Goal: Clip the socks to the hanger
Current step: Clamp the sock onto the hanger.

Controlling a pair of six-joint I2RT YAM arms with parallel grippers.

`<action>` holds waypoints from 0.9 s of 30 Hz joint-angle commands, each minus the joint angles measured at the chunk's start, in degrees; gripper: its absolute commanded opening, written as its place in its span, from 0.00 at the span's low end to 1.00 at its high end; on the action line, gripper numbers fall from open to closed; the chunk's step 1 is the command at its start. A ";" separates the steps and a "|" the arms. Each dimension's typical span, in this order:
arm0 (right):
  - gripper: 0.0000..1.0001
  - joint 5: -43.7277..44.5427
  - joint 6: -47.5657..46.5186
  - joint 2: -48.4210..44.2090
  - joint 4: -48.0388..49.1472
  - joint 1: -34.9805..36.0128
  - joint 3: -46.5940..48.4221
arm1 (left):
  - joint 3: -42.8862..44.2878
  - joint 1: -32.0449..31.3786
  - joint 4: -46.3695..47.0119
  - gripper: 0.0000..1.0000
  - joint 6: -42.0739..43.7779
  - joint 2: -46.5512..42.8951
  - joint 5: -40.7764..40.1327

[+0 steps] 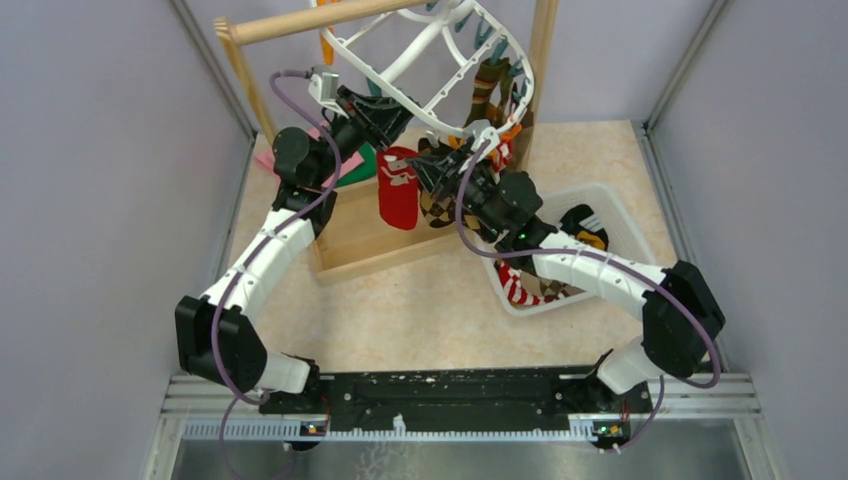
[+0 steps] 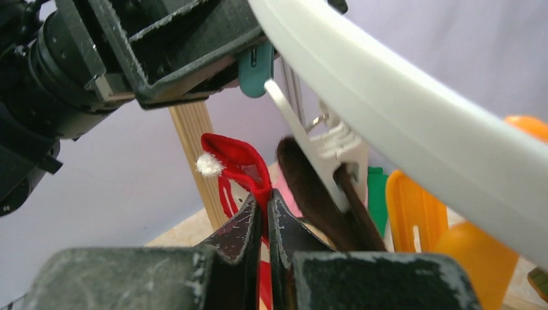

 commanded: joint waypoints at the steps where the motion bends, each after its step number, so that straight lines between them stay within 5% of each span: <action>1: 0.00 4.88 2.27 1.49 4.38 1.07 4.61 | -0.20 0.43 5.39 0.00 -1.94 -0.03 0.39; 27: 0.00 7.15 4.88 3.86 3.38 1.58 9.47 | -0.69 1.12 8.84 0.00 -3.92 0.25 2.83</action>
